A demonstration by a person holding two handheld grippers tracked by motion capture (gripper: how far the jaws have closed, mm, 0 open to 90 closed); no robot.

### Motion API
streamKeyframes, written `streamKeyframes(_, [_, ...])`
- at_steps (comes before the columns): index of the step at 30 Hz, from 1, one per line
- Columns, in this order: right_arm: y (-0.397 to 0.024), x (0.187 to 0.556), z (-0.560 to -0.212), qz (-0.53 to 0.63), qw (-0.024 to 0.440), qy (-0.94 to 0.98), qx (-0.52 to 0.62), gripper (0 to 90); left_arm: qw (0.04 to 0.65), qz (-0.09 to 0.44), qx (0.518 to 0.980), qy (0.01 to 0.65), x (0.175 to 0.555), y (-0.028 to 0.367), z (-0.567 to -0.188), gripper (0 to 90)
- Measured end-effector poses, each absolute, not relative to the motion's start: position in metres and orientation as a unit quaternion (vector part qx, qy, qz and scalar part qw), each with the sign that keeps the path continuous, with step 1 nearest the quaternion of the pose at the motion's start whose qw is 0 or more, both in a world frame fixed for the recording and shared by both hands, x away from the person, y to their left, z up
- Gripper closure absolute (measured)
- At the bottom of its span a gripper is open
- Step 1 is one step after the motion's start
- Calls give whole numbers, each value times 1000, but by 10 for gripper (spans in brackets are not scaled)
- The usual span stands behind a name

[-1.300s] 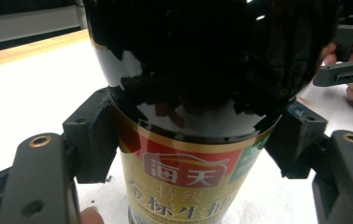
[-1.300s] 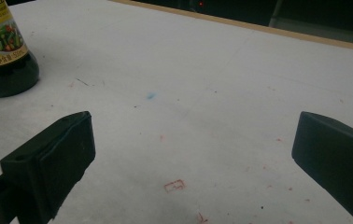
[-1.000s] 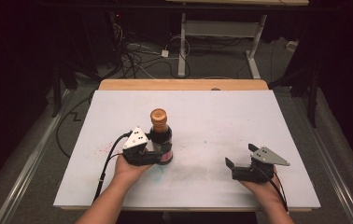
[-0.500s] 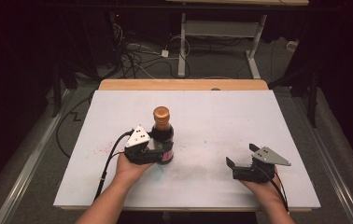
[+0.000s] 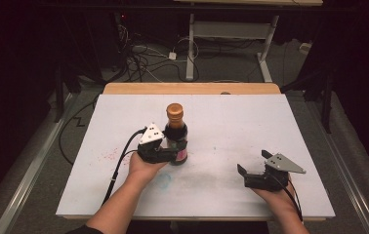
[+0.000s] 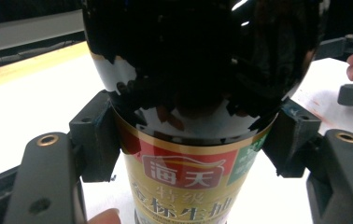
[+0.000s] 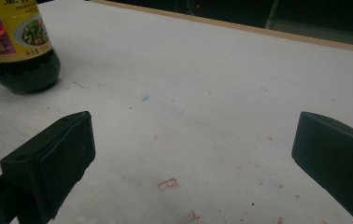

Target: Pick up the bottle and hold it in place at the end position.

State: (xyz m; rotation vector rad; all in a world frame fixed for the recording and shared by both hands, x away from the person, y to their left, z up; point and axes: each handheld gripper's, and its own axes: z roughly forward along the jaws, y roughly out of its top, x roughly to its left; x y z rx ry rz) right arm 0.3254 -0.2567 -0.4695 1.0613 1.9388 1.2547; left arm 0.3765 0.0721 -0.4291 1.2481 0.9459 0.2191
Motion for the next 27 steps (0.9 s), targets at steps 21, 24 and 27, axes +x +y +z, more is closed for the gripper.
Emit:
streamKeyframes(21, [-259, 325, -469, 474, 296, 726, 400, 2, 701, 104, 560, 430, 427, 35, -424, 290])
streamKeyframes(24, [-260, 325, -469, 474, 296, 726, 401, 2, 700, 105, 560, 431, 432, 30, -425, 289])
streamKeyframes(27, [-261, 325, -469, 475, 296, 726, 399, 2, 696, 108, 564, 430, 436, 26, -427, 289])
